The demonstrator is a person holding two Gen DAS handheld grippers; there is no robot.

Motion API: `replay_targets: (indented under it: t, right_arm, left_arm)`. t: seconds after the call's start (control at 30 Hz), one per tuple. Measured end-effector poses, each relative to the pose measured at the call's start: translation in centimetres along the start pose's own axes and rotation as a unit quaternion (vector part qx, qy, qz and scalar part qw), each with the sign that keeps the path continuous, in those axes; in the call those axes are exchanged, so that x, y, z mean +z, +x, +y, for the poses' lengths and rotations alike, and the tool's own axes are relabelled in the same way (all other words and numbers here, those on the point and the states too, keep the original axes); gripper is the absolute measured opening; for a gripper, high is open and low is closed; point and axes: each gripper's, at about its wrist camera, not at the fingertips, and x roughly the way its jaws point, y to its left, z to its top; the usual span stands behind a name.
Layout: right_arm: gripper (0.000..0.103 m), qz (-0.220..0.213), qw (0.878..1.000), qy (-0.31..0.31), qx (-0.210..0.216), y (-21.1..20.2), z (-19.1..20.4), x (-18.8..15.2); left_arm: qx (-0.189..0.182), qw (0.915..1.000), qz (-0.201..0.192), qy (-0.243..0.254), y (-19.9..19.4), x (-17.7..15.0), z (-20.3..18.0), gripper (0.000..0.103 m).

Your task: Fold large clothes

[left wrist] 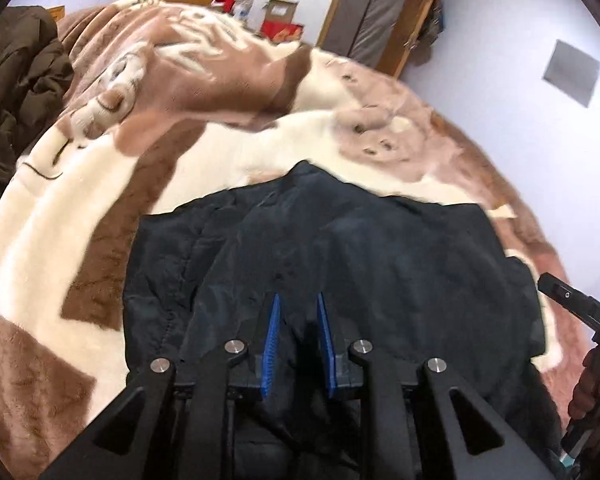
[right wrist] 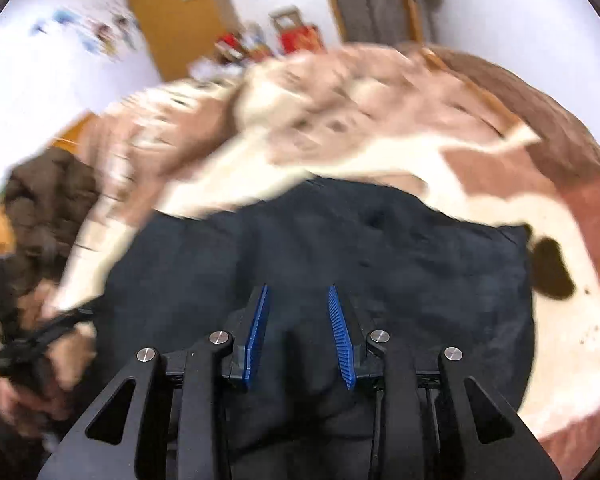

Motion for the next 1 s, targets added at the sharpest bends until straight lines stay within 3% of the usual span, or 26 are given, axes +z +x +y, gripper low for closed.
replay_targets:
  t: [0.1,0.2,0.4,0.5,0.63,0.7,0.77,0.83,0.93,1.0]
  right_arm:
    - [0.031,0.036,0.999,-0.039,0.004,2.5,2.0,-1.5]
    - [0.031,0.085,0.996,-0.025,-0.010,6.9,0.3,-3.3]
    - [0.029,0.087,0.995,-0.028,-0.024,5.8,0.7,-2.6]
    - [0.029,0.039,0.999,-0.032,-0.013,3.3,0.9,-0.7]
    - [0.029,0.032,0.997,-0.020,-0.062,4.6,-1.5,1.1]
    - [0.029,0.060,0.994,0.004,-0.087,6.5,-4.0,0.2]
    - [0.029,0.061,0.995,0.005,-0.082,7.2,-5.4,-1.0]
    - [0.029,0.056,0.995,-0.003,-0.079,7.2,-5.7,-1.6]
    - [0.029,0.060,0.994,0.015,-0.085,5.6,-5.3,-0.7]
    - [0.029,0.039,0.996,0.021,-0.072,3.2,-4.4,-0.4]
  left_arm:
    - [0.002,0.9997,0.022,0.010,1.3,-1.4,-0.4,0.020]
    - [0.002,0.9989,0.047,0.002,3.5,-2.8,-0.1,0.020]
    - [0.001,0.9984,0.057,0.000,2.3,-2.5,-0.5,0.020]
    - [-0.008,0.9995,0.028,0.013,0.2,-1.5,-1.2,0.020]
    - [0.005,0.9998,0.000,0.020,0.5,1.1,-1.6,0.020]
    - [0.016,0.9997,0.019,0.004,2.6,1.4,-1.0,0.020]
    - [0.014,0.9989,0.045,-0.005,4.7,0.5,-0.4,0.020]
    - [0.019,0.9986,0.047,0.013,5.7,-0.6,-0.7,0.020]
    - [0.022,0.9986,0.047,0.010,5.0,-0.5,-0.8,0.020]
    - [0.008,0.9992,0.039,-0.004,3.0,-0.3,-0.7,0.020]
